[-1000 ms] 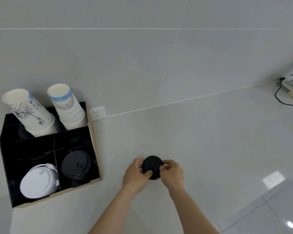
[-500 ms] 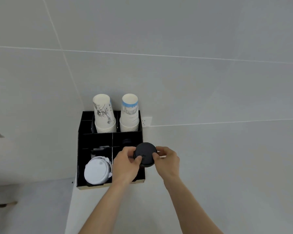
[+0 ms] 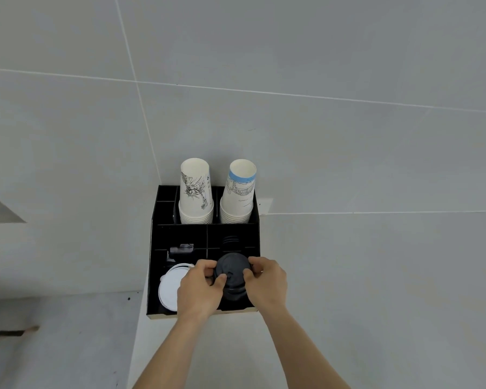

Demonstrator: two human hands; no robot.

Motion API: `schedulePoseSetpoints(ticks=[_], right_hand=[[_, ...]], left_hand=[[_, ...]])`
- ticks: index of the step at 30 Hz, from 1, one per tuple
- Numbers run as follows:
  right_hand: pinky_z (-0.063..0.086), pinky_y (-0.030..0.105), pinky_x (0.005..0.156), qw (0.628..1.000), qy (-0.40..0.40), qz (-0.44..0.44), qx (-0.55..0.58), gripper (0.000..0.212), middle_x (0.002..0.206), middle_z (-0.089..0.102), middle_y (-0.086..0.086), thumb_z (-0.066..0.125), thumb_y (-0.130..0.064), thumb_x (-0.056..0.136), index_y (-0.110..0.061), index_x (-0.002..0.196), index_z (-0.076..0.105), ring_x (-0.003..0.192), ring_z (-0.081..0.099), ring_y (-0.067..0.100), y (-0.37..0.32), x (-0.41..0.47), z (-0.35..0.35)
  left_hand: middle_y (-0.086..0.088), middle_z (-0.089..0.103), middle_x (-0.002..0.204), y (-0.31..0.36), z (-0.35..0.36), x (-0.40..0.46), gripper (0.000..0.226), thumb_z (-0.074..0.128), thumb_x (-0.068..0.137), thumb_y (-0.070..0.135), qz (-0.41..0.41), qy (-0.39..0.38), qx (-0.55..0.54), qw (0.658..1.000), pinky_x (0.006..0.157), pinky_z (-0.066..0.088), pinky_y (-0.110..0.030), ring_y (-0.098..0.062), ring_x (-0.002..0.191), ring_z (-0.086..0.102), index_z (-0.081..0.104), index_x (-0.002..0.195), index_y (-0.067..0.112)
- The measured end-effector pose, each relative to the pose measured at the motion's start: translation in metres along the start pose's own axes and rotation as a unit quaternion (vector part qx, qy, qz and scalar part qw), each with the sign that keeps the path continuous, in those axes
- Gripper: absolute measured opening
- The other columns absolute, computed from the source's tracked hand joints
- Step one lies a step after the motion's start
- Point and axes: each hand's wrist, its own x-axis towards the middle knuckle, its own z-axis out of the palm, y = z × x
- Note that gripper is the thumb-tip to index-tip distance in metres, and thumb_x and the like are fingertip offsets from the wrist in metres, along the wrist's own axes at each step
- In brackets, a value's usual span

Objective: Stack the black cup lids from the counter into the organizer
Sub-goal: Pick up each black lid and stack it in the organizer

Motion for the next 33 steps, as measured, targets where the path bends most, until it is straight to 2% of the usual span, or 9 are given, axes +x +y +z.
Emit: schedulePoseSetpoints(ticks=[4, 11, 15, 19, 22, 24, 28, 33], right_hand=[[0.051, 0.027, 0.081, 1.000, -0.002, 0.006, -0.001, 0.030, 0.104, 0.069, 0.000, 0.068, -0.020, 0.087, -0.023, 0.116, 0.070, 0.092, 0.067, 0.017, 0.004, 0.003, 0.002], [0.056, 0.038, 0.089, 1.000, -0.004, 0.008, 0.026, 0.026, 0.104, 0.069, -0.002, 0.071, -0.015, 0.086, -0.023, 0.111, 0.071, 0.089, 0.068, 0.015, 0.012, 0.004, 0.001], [0.057, 0.036, 0.090, 0.999, -0.011, 0.007, 0.044, 0.028, 0.107, 0.071, -0.005, 0.072, -0.013, 0.085, -0.022, 0.112, 0.072, 0.091, 0.068, 0.010, 0.017, 0.002, 0.000], [0.054, 0.023, 0.082, 0.999, -0.004, -0.001, 0.047, 0.029, 0.099, 0.070, -0.011, 0.072, -0.010, 0.086, -0.020, 0.113, 0.072, 0.087, 0.067, 0.004, 0.021, 0.001, 0.001], [0.056, 0.030, 0.086, 1.000, 0.011, -0.015, 0.020, 0.030, 0.096, 0.069, -0.011, 0.070, -0.011, 0.087, -0.020, 0.115, 0.071, 0.090, 0.069, 0.010, 0.020, -0.001, 0.003], [0.056, 0.034, 0.088, 1.000, 0.019, -0.025, -0.002, 0.031, 0.106, 0.072, -0.007, 0.069, -0.014, 0.088, -0.020, 0.118, 0.069, 0.096, 0.069, 0.013, 0.021, -0.004, 0.006], [0.056, 0.036, 0.089, 0.999, 0.025, -0.037, -0.020, 0.032, 0.116, 0.071, -0.003, 0.066, -0.018, 0.091, -0.020, 0.123, 0.066, 0.102, 0.068, 0.017, 0.022, -0.005, 0.007], [0.051, 0.030, 0.081, 0.993, 0.019, -0.076, -0.085, 0.037, 0.117, 0.061, 0.001, 0.054, -0.020, 0.098, -0.020, 0.135, 0.058, 0.097, 0.065, 0.023, 0.020, -0.009, 0.007]], left_hand=[[0.013, 0.071, 0.097, -0.003, 0.002, 0.002, 0.028, 0.073, 0.084, 0.031, 0.010, 0.002, 0.004, 1.000, 0.086, 0.056, -0.040, -0.010, 0.087, 0.068, 0.063, 0.110, 0.029], [0.015, 0.069, 0.091, -0.009, 0.004, 0.003, 0.023, 0.077, 0.082, 0.028, 0.016, 0.002, -0.001, 1.000, 0.081, 0.057, -0.037, -0.006, 0.082, 0.068, 0.064, 0.101, 0.029], [0.013, 0.071, 0.095, -0.015, 0.008, 0.004, 0.026, 0.079, 0.080, 0.026, 0.014, 0.002, -0.013, 1.000, 0.080, 0.058, -0.035, -0.005, 0.084, 0.069, 0.064, 0.102, 0.028], [0.016, 0.072, 0.090, -0.019, 0.010, 0.003, 0.025, 0.080, 0.080, 0.023, 0.011, 0.003, -0.020, 1.000, 0.083, 0.058, -0.035, -0.007, 0.087, 0.070, 0.065, 0.098, 0.028], [0.015, 0.073, 0.088, -0.019, 0.011, 0.003, 0.025, 0.079, 0.080, 0.023, 0.017, 0.007, -0.005, 1.000, 0.083, 0.058, -0.037, -0.005, 0.085, 0.069, 0.064, 0.099, 0.027], [0.017, 0.073, 0.092, -0.019, 0.011, 0.002, 0.030, 0.078, 0.081, 0.024, 0.034, 0.008, 0.011, 0.999, 0.084, 0.058, -0.037, -0.006, 0.085, 0.069, 0.062, 0.106, 0.028], [0.009, 0.067, 0.111, -0.017, 0.014, -0.001, 0.054, 0.071, 0.087, 0.026, 0.090, -0.001, 0.052, 0.995, 0.086, 0.054, -0.031, -0.011, 0.094, 0.067, 0.049, 0.136, 0.035], [0.000, 0.055, 0.119, -0.015, 0.014, 0.000, 0.050, 0.061, 0.093, 0.031, 0.099, -0.021, 0.101, 0.990, 0.085, 0.052, -0.035, -0.018, 0.098, 0.061, 0.045, 0.141, 0.034]])
